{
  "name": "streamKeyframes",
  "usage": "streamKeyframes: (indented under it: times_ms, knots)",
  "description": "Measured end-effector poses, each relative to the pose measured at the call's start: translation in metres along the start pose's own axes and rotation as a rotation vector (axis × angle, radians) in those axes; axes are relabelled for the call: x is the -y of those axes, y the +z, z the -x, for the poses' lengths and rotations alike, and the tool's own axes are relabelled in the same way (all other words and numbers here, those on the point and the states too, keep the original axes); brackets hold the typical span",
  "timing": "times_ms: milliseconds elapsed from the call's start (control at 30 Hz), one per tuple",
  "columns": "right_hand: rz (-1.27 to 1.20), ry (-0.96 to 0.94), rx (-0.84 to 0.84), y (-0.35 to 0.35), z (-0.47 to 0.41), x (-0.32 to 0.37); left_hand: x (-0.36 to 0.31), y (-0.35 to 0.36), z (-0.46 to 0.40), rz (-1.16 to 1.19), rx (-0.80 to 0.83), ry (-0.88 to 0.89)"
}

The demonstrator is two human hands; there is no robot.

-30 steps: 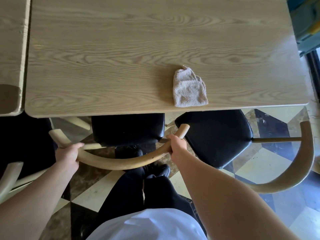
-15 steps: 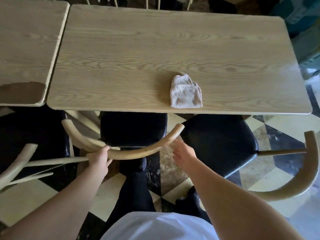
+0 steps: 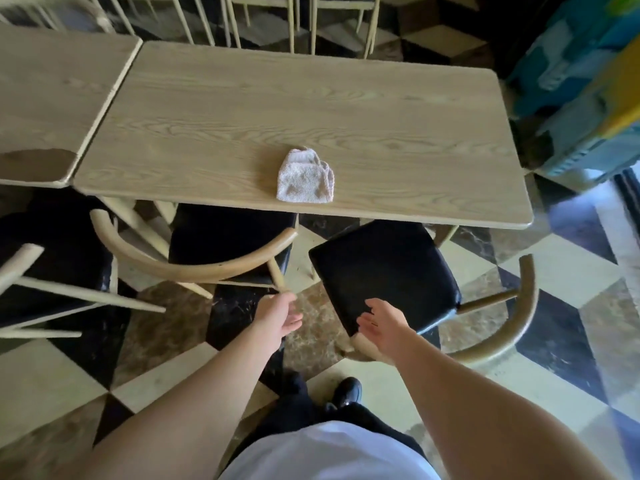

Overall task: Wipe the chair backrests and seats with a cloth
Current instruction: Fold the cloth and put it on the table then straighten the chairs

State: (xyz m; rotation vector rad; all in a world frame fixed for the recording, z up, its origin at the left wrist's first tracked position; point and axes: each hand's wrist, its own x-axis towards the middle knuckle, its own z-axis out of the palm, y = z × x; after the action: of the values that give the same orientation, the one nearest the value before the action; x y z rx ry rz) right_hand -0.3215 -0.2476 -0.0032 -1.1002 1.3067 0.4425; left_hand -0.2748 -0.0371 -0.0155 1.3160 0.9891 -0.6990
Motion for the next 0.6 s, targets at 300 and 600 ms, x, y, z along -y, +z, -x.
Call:
streamKeyframes:
  times_ms: [300, 600]
  knots:
    - [0.001, 0.091, -0.047, -0.116, -0.021, 0.016, 0.100, 0.082, 0.030, -0.267, 0.003, -0.207]
    - [0.684, 0.413, 0.296, -0.250, -0.066, 0.095, 0.159, 0.194, 0.046, 0.101, -0.172, -0.268]
